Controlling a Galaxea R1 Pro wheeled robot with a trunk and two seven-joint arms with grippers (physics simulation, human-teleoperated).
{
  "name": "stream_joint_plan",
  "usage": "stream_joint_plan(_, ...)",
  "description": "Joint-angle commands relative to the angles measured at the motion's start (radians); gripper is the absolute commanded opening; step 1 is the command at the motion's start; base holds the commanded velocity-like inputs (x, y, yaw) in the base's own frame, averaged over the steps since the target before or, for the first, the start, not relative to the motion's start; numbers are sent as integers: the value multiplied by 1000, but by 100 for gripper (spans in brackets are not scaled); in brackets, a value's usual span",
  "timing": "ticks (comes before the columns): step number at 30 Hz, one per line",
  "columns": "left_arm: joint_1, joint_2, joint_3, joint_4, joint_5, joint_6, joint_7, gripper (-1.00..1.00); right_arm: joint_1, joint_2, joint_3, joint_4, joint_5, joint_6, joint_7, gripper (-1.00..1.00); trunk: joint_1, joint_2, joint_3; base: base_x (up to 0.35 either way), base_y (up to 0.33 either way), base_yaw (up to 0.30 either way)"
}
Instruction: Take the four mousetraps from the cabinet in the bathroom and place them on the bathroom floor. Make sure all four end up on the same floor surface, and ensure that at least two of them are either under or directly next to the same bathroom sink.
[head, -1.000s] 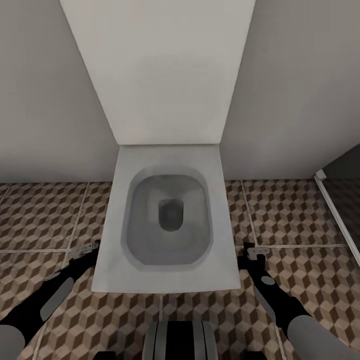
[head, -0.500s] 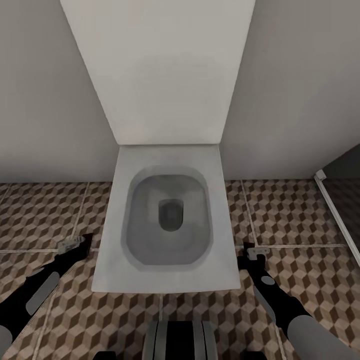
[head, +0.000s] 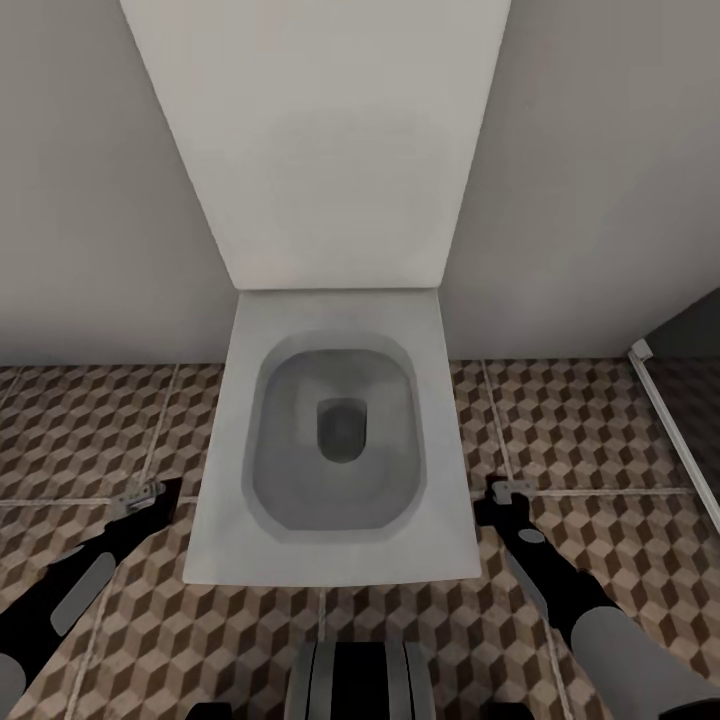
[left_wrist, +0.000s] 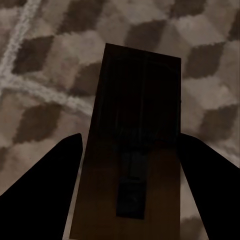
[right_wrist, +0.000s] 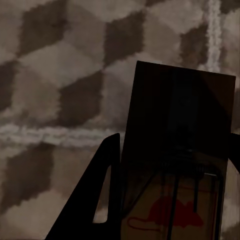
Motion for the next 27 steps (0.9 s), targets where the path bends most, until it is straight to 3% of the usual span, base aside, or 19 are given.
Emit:
stream_joint_plan(1, 0, 0, -3, -1, 9, 3, 0, -100, -1, -2, 8, -1, -12, 1, -6, -100, 0, 0, -1, 0, 0, 0)
stream_joint_plan(16, 0, -5, -6, -1, 10, 3, -1, -100, -5, -6, 7, 2, -12, -28, -9, -100, 0, 0, -1, 0, 0, 0)
stream_joint_plan(24, 0, -9, -7, -1, 10, 3, -1, -100, -5, -63, -15, 1, -11, -29, 8, -100, 0, 0, -1, 0, 0, 0)
stream_joint_plan(27, 0, -9, -7, -1, 10, 3, -1, -100, -5, -80, -18, 1, -11, -28, 46, -100, 0, 0, -1, 0, 0, 0)
